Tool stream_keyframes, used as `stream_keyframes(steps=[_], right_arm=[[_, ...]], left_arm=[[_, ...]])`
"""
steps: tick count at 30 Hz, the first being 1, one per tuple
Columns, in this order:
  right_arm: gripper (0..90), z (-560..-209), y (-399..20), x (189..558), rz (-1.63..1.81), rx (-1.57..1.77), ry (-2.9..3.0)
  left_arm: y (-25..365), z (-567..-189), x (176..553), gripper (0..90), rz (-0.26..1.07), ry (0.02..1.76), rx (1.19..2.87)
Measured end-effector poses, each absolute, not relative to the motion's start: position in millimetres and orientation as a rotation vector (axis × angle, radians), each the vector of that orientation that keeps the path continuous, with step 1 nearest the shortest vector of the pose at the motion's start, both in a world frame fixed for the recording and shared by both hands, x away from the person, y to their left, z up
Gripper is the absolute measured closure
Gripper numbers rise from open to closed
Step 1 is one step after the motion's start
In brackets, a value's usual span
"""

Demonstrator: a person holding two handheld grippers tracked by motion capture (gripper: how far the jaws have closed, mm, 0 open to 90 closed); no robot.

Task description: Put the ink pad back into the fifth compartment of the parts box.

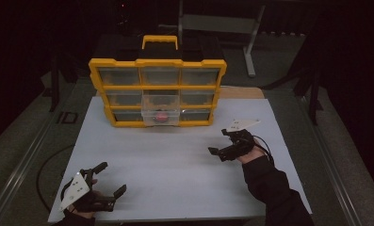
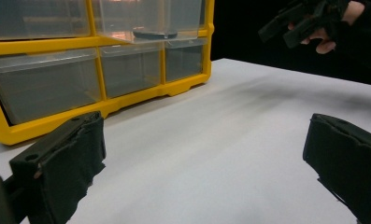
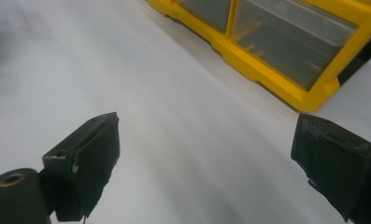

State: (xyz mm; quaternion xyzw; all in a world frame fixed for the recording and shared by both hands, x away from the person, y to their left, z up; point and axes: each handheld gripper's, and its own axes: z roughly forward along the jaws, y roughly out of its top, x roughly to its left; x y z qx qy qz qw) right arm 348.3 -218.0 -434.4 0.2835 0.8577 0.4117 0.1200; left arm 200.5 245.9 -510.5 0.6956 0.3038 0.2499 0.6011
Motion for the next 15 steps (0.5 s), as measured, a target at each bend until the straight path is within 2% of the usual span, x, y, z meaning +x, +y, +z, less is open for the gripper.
stream_keyframes(steps=[15], right_arm=[[8.2,-469,-238,309,1.325,0.832,2.479]], left_arm=[[245,-511,201,0.2,0.58,0.703,1.616]])
